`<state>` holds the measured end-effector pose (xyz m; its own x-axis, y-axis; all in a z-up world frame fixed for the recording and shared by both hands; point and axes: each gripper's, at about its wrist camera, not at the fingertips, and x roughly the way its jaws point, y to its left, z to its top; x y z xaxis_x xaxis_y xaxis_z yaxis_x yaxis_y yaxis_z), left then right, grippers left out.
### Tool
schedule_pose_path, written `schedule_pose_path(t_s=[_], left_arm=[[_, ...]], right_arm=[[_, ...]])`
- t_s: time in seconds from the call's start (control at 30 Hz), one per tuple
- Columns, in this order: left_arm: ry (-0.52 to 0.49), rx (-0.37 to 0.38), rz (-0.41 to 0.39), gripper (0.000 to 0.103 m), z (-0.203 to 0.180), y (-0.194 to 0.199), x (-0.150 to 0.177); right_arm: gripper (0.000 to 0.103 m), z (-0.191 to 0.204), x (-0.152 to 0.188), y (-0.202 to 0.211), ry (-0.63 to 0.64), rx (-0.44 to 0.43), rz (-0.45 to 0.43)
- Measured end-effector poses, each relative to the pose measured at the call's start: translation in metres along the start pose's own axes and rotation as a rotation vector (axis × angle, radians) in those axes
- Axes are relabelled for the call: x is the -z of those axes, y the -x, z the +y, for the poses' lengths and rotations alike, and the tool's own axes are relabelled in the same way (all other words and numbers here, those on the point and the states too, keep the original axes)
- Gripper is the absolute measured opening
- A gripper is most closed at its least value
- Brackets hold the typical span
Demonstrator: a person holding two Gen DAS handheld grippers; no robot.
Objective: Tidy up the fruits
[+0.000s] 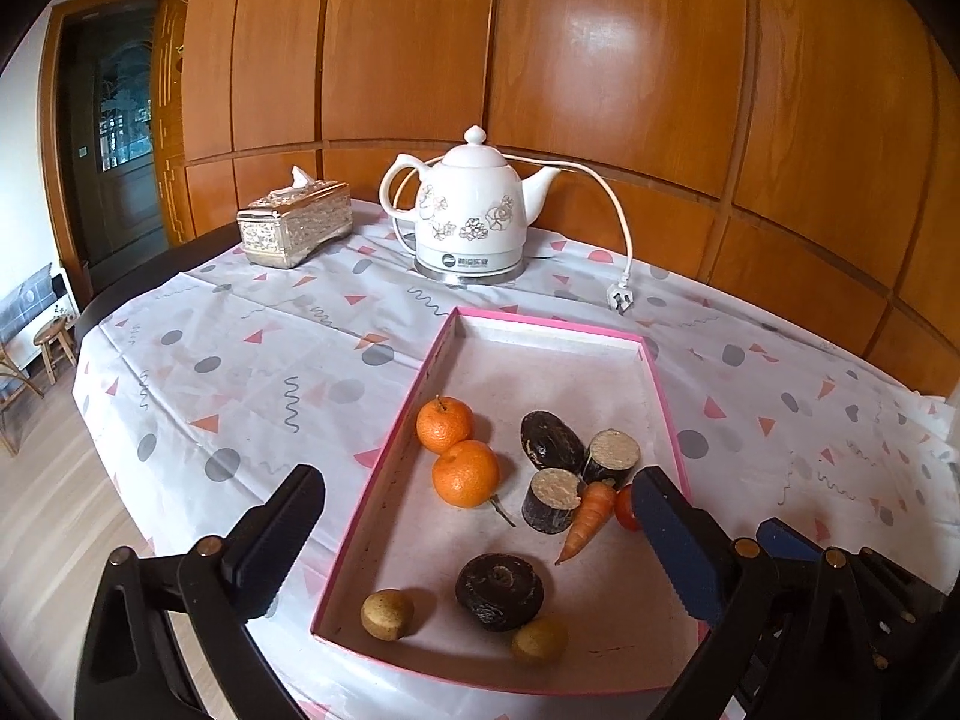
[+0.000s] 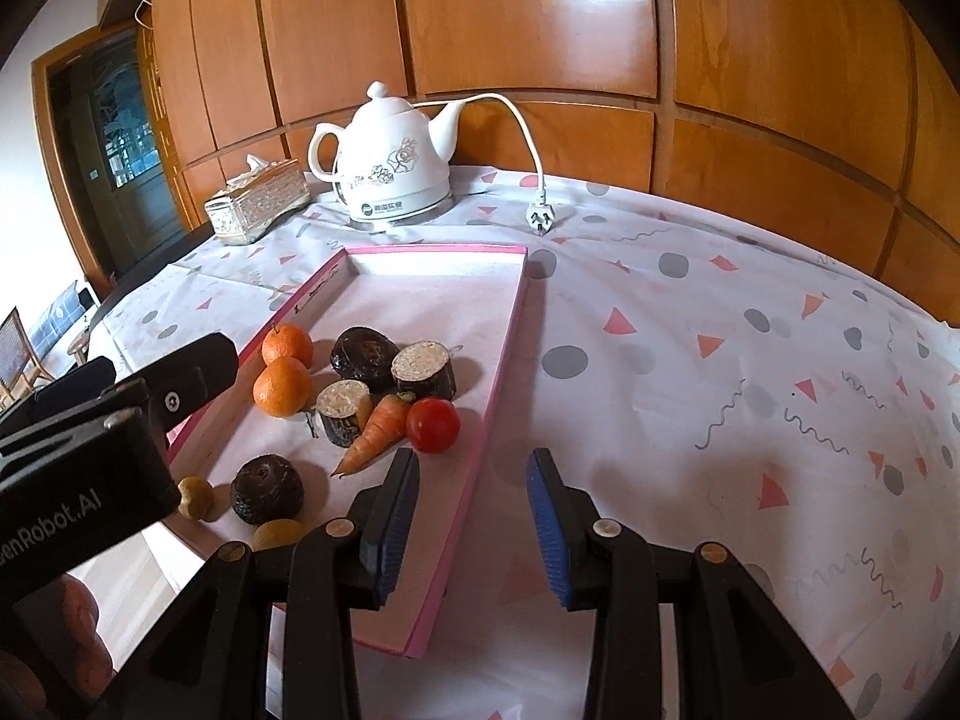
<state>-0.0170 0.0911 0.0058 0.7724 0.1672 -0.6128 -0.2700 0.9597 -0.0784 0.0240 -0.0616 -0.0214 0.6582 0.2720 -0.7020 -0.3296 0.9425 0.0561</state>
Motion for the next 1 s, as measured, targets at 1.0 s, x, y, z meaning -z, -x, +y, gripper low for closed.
schedule_pose_path(t_s=[1.0], left_arm=[[0.011,-0.034,-0.024,0.103,0.002,0.009,-0.003]], right_arm=[[0.038,0.004,0.002,0.001,0.027,0.007,-0.008]])
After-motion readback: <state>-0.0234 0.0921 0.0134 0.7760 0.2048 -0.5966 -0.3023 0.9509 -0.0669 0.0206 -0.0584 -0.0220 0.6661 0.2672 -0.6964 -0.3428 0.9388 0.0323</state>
